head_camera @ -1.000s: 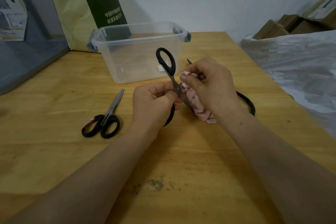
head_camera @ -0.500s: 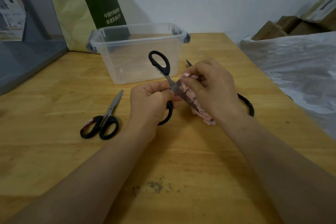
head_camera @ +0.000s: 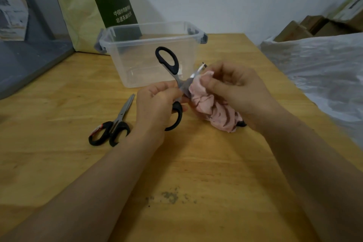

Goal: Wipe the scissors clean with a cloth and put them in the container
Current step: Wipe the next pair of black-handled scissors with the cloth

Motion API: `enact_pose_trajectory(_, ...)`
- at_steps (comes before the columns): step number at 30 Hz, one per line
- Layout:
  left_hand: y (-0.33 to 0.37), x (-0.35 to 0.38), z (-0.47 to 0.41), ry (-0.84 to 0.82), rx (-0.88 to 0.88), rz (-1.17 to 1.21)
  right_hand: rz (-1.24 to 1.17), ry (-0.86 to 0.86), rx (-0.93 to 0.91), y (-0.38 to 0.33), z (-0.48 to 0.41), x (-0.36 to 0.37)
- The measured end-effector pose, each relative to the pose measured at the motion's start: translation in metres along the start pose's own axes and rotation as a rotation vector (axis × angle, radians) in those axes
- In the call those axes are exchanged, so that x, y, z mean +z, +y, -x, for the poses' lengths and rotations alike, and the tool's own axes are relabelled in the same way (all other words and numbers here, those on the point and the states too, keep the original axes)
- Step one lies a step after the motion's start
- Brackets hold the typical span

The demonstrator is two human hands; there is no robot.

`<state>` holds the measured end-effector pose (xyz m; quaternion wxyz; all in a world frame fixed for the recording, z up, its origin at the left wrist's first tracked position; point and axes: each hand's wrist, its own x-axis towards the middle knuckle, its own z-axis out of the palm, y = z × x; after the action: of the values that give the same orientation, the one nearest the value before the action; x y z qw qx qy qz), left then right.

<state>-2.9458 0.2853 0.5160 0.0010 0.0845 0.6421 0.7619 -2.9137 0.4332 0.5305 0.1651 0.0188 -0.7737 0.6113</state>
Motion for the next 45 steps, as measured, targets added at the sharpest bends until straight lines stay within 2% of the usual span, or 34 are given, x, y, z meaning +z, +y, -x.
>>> enact_pose_trajectory(2,-0.002,0.001,0.0,-0.015,0.011,-0.009,-0.049,-0.056,0.075,0.002,0.002,0.006)
enact_pose_trajectory(5,-0.005,0.0,0.0,-0.046,0.017,-0.016,-0.115,-0.008,0.121,0.005,0.001,0.011)
enact_pose_trajectory(8,-0.009,0.001,0.001,-0.085,0.035,-0.059,-0.216,0.013,0.248,0.011,-0.001,0.012)
enact_pose_trajectory(13,-0.011,-0.002,0.0,-0.169,0.008,-0.118,-0.364,-0.053,0.403,0.011,-0.003,0.01)
enact_pose_trajectory(20,-0.006,-0.002,-0.001,-0.265,-0.077,-0.079,-0.373,-0.002,0.412,0.008,-0.005,0.007)
enact_pose_trajectory(25,-0.008,0.002,0.0,-0.235,-0.085,-0.033,-0.428,0.037,0.376,0.006,-0.005,0.007)
enact_pose_trajectory(33,-0.008,0.002,-0.001,-0.085,-0.04,-0.003,-0.299,0.1,0.354,0.006,-0.007,0.008)
enact_pose_trajectory(45,0.001,-0.002,-0.005,-0.061,-0.237,0.121,-0.249,0.134,0.33,0.003,-0.006,0.009)
